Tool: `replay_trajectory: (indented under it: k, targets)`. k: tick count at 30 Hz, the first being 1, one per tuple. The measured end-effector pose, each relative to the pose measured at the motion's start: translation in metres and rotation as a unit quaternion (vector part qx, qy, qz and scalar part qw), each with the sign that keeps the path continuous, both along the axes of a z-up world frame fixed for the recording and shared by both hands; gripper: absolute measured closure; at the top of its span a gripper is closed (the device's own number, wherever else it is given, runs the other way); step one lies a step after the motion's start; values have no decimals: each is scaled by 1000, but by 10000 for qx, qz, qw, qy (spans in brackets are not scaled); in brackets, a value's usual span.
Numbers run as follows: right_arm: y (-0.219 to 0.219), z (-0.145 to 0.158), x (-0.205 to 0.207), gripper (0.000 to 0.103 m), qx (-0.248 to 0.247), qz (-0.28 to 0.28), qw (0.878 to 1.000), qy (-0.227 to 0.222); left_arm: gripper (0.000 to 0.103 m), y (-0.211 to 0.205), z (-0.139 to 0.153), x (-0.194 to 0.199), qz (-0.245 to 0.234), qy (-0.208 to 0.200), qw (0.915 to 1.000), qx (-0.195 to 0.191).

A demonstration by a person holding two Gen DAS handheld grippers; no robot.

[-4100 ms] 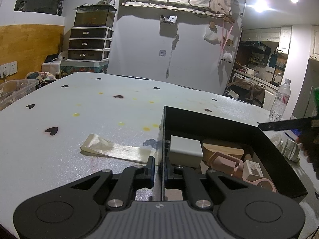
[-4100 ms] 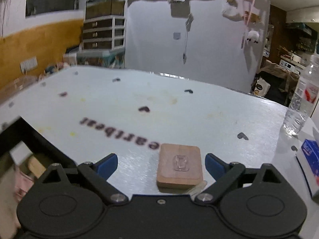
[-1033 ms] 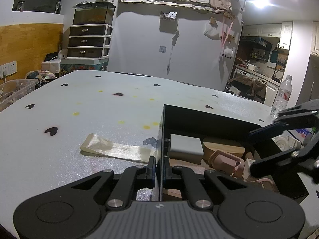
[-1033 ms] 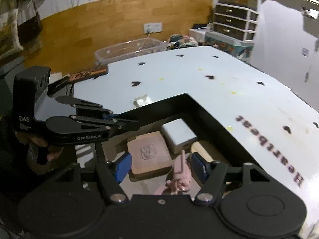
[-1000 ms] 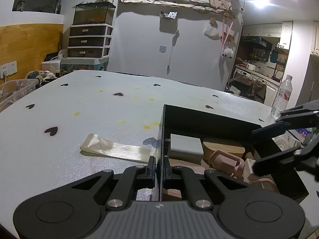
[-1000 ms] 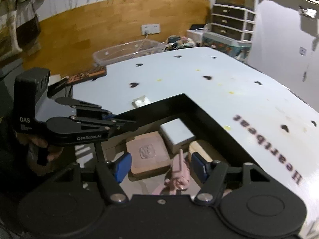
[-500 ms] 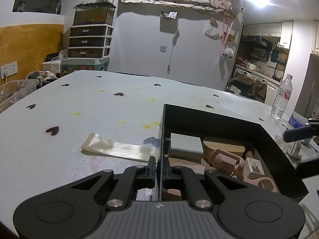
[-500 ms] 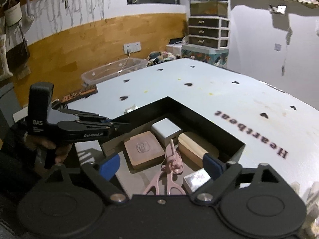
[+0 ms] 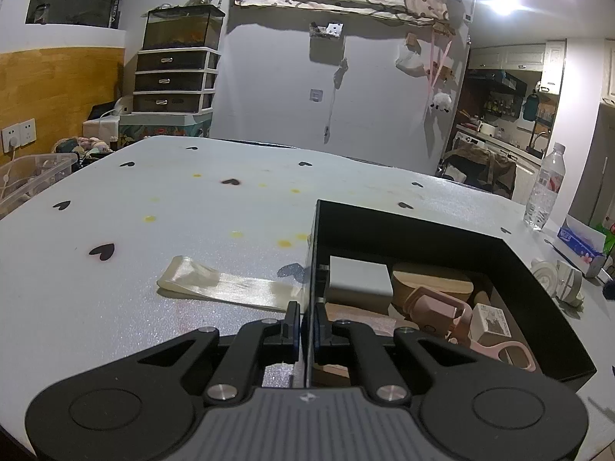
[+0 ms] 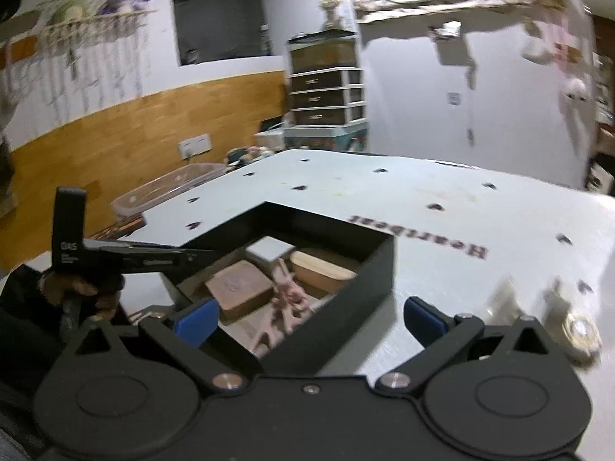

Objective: Organize rigid objects
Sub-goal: 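Grasp the white suction-cup hook with the right gripper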

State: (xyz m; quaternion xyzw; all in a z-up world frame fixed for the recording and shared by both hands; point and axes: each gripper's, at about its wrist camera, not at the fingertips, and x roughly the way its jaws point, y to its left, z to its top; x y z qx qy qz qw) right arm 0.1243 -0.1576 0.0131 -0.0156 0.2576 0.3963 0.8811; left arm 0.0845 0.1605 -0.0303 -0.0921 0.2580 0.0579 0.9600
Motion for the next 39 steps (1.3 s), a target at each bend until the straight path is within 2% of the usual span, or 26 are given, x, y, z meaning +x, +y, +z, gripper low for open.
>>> replay_trajectory:
  k: [12,15,19,23,26,31,33,36,38,39]
  targets:
    - [-38,-21,22,0,361,-1061,9929,401,96,0,0,-1,2,1,10000,3]
    - [-36,-26,38,0,225,-1326,9892,581,96,-1,0,0,2,0,10000,0]
    - [-39,-39,68,0,369,-1557,9812,1083,96,-1,0,0,-4,2,10000,-3]
    - [-43,-56,96,3,618,-2077,9630,1601,96,-1,0,-1,-8,0,10000,-1]
    - [-45,-65,110,8,777,-2479,9514,1654,96,-1,1,-1,-9,1,10000,2]
    - [-48,-70,122,14,847,-2797,9453,1447,96,-1,1,-1,-16,0,10000,-14]
    - [-51,-71,125,17,858,-2775,9464,1414,96,-1,2,-1,-23,2,10000,-9]
    - [-52,-71,129,35,796,-2655,9509,1377,96,-2,1,0,-30,7,10000,-4]
    - [-52,-71,131,52,750,-2601,9523,1407,96,-2,1,0,-30,8,10000,-5]
    - [-52,-70,130,56,722,-2598,9527,1401,96,-2,1,0,-31,11,10000,-6]
